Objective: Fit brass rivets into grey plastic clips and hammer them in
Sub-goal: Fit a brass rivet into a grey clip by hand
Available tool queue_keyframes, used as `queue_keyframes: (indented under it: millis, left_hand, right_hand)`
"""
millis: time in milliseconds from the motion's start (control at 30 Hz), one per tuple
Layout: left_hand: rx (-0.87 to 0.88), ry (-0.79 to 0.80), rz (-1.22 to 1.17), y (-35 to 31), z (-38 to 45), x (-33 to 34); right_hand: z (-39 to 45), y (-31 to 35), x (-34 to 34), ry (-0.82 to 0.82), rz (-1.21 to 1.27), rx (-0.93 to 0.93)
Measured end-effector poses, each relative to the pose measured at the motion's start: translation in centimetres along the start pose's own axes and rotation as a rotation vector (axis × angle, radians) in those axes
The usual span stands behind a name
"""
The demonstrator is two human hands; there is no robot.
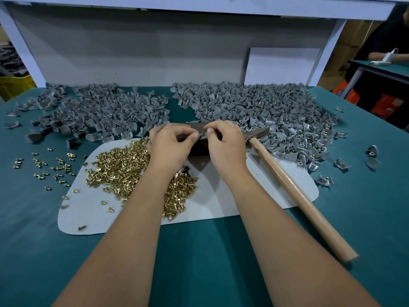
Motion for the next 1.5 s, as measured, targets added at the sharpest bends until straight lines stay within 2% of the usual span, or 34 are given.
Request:
queue_keyframes:
  millis: [500,1100,1233,1400,1500]
  left_hand:
    - [0.022,-0.011,0.052,-0.2,-0.1,0.1]
    - [-0.03,-0.036,0.136,-0.2,-0.5,0.5]
    - [-0.032,-0.026,0.134,-0.2,-0.5,0.5]
    - [-0.036,-0.012,0.118,-0.1,-0.4,0.4]
    - [-0.042,-0.009,0.119,-0.1,-0.3,0.5]
  right_hand:
    - [0.6,0.4,0.1,0.006,-0.054,0.016]
    - [-0.1,0.7,0.4,-0.006,-0.223,-0.104]
    - [-0.2,0.5,0.4,-0.007,-0.183,-0.091]
    - [-0.4,0.1,-0.3,-0.045,0.039,0.012]
    - [-0.7,0.5,-0.6,-0.077,-0.022,-0.034]
Point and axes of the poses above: each hand's wrist, its own z-axis towards the middle knuckle, its own x-axis out of the palm, y = z × x, the point moved 5 cm from there along z, towards the middle knuckle, and after that the axes turned 2 degrees about -z, right-handed, at the moved point
